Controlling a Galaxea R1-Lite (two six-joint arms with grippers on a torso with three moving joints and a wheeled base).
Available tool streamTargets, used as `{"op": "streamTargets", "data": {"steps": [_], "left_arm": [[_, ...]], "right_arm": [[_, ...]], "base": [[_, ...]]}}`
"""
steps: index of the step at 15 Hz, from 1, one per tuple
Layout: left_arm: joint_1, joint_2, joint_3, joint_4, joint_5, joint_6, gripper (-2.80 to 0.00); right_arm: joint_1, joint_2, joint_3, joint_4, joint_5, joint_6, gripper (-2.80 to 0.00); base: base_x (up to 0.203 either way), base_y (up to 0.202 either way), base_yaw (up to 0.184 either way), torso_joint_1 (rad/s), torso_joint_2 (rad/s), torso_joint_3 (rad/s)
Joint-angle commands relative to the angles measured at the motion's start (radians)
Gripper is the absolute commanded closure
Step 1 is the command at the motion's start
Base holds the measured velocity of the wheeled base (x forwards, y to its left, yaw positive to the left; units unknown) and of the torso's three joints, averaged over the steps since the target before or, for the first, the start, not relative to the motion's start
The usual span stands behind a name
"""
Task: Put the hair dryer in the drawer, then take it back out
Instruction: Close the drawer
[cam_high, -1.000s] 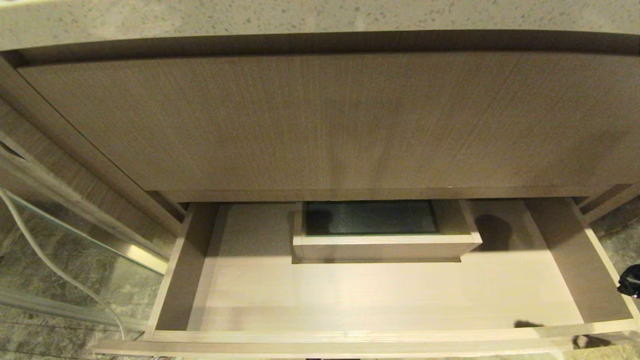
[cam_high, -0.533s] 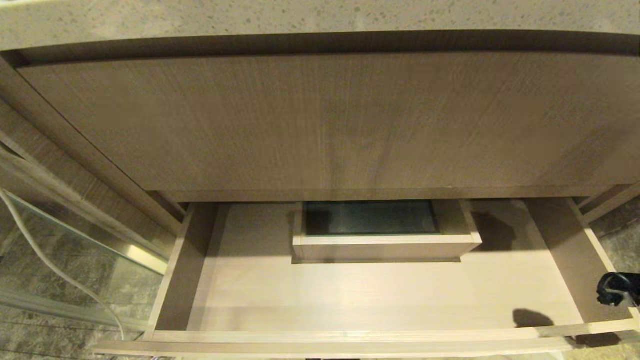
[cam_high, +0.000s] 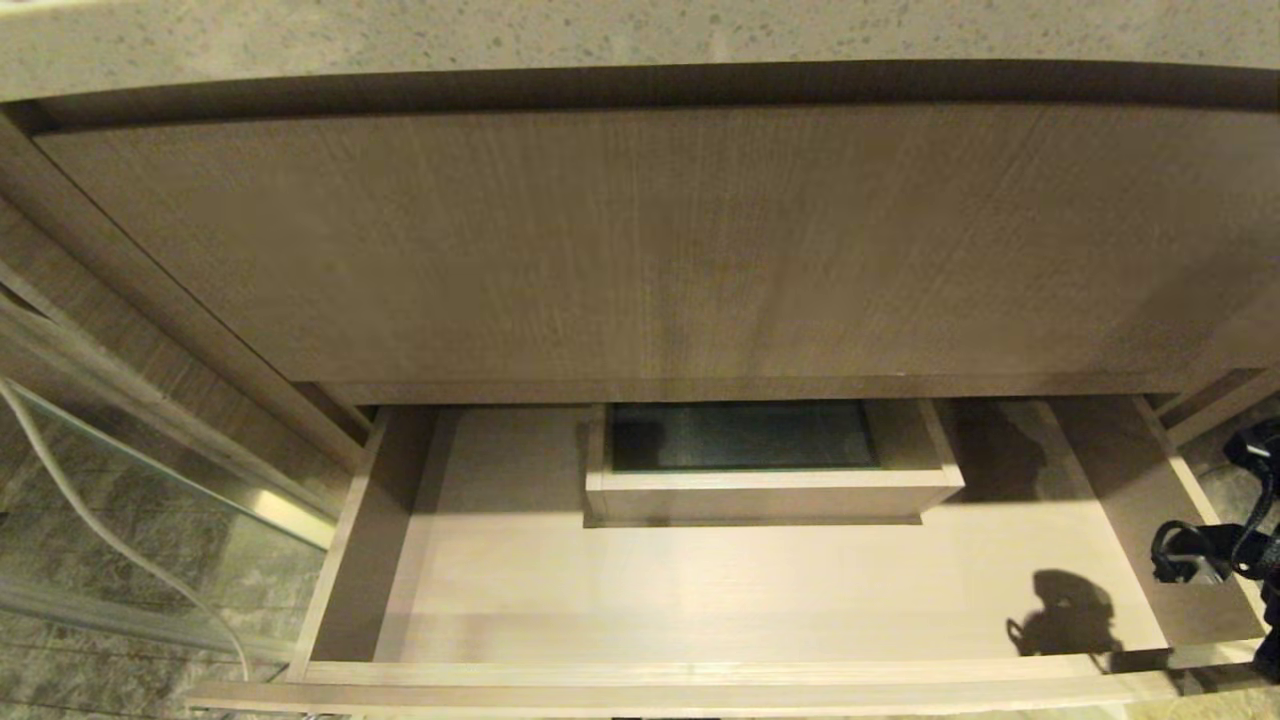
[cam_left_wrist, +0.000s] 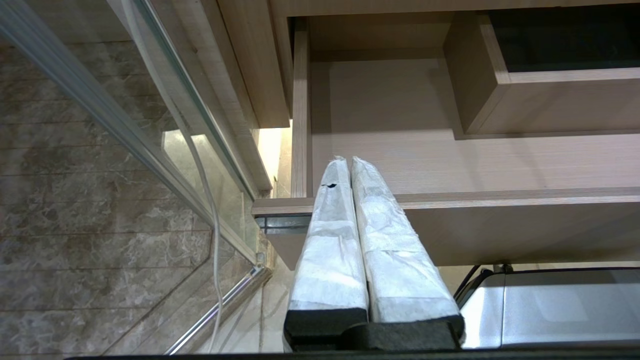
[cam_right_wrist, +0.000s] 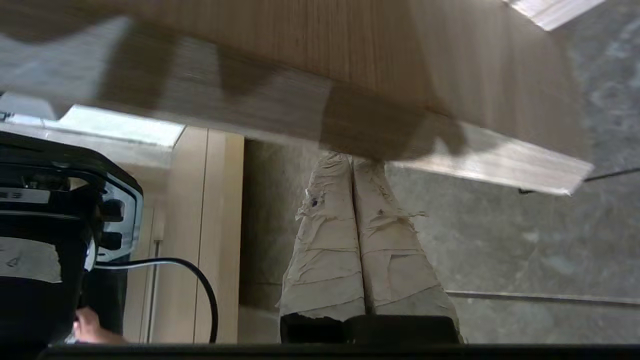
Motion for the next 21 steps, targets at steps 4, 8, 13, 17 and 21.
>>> {"op": "streamTargets", "data": {"steps": [4,8,13,17,21], "left_arm": [[0.0,0.001,0.002,0.0,0.0,0.0,0.0],[0.0,0.001,0.002,0.0,0.0,0.001,0.0],[0.0,0.001,0.002,0.0,0.0,0.001,0.0],[0.0,0.001,0.002,0.0,0.0,0.001,0.0],[0.0,0.001,0.002,0.0,0.0,0.0,0.0]], "right_arm": [[-0.017,0.025,-0.036,-0.042,0.014,0.006,0.0],[-0.059,-0.029,-0.063,-0.244,0.176,0.068,0.0],[-0.017,-0.062,-0.067,-0.755,0.238,0.386,0.0],[-0.015,-0.237,0.026,-0.721,0.293,0.37,0.0],[0.0,-0.527,0.218,-0.614,0.311,0.363,0.0]], "base": [[0.0,0.0,0.0,0.0,0.0,0.0],[0.0,0.0,0.0,0.0,0.0,0.0],[0.0,0.0,0.0,0.0,0.0,0.0],[0.0,0.0,0.0,0.0,0.0,0.0],[0.0,0.0,0.0,0.0,0.0,0.0]]}}
